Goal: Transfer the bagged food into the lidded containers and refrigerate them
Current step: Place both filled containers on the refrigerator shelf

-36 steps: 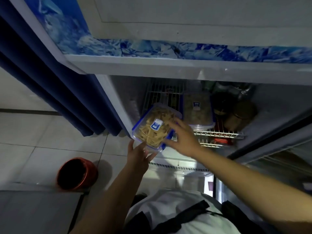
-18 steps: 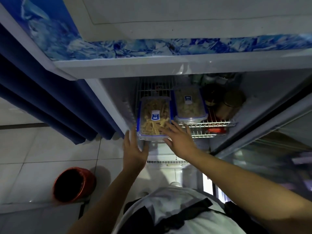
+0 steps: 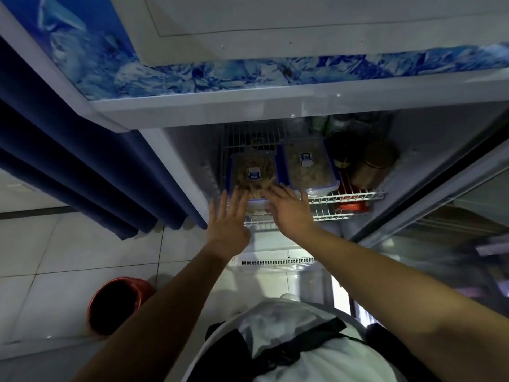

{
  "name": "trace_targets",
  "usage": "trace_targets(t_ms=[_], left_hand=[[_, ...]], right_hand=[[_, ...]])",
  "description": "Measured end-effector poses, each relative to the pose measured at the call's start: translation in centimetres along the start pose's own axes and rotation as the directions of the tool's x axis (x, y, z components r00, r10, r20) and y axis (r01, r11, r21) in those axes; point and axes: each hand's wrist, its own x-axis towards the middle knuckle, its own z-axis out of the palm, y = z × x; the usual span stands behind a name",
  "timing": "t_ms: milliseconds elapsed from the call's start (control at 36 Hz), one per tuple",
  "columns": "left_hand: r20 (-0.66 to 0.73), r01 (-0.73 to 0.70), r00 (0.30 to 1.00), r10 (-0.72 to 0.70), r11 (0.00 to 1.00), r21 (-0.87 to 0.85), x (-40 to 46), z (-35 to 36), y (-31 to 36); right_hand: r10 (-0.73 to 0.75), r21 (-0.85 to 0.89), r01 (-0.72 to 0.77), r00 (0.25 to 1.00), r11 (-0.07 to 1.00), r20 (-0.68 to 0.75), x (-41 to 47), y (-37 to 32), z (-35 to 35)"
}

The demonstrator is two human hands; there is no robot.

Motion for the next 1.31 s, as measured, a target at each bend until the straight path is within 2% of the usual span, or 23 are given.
trace_targets(t_ms=[194, 333, 417, 556, 750, 861, 1000, 1306], left_hand=[[0.077, -0.002, 0.997, 0.004, 1.0, -0.029, -0.3, -0.1, 1.9], [0.158, 0.036, 0.987, -0.032, 0.999, -0.023, 1.7, -1.4, 2.1], [0.171, 0.033, 0.985, -0.03, 0.999, -0.014, 2.1, -1.5, 2.2], [0.185, 0.023, 0.982, -0.023, 1.0, 0.003, 2.8, -1.7, 1.9], [0.213, 0.062, 0.976, -0.046, 0.996, -0.067, 3.9, -2.0, 3.0], [0.244, 0.092, 0.967, -0.069, 0.992, -0.083, 4.4, -1.9, 3.8], [0.217, 0.121, 0.972, -0.092, 0.985, -0.123, 4.3, -1.4, 3.9], [0.198, 0.128, 0.975, -0.1, 0.982, -0.135, 3.7, -1.1, 4.2]], right_hand=[[0.016, -0.006, -0.015, 0.997, 1.0, 0.082, 1.6, -0.1, -1.4], [0.033, 0.006, -0.036, 0.977, 0.999, 0.211, 2.0, 1.0, -1.3], [0.093, 0.006, -0.097, 0.975, 0.995, 0.202, 0.7, 3.1, -0.8], [0.211, -0.112, -0.189, 0.948, 0.976, 0.24, -1.4, 7.4, -0.6], [0.214, -0.06, -0.205, 0.931, 0.977, 0.296, -1.4, 8.1, -1.2], [0.212, -0.043, -0.208, 0.931, 0.977, 0.299, -1.5, 8.0, -0.9], [0.228, -0.049, -0.224, 0.923, 0.973, 0.31, -1.6, 8.1, -0.5], [0.225, -0.032, -0.224, 0.944, 0.974, 0.243, -1.9, 7.6, 0.6]])
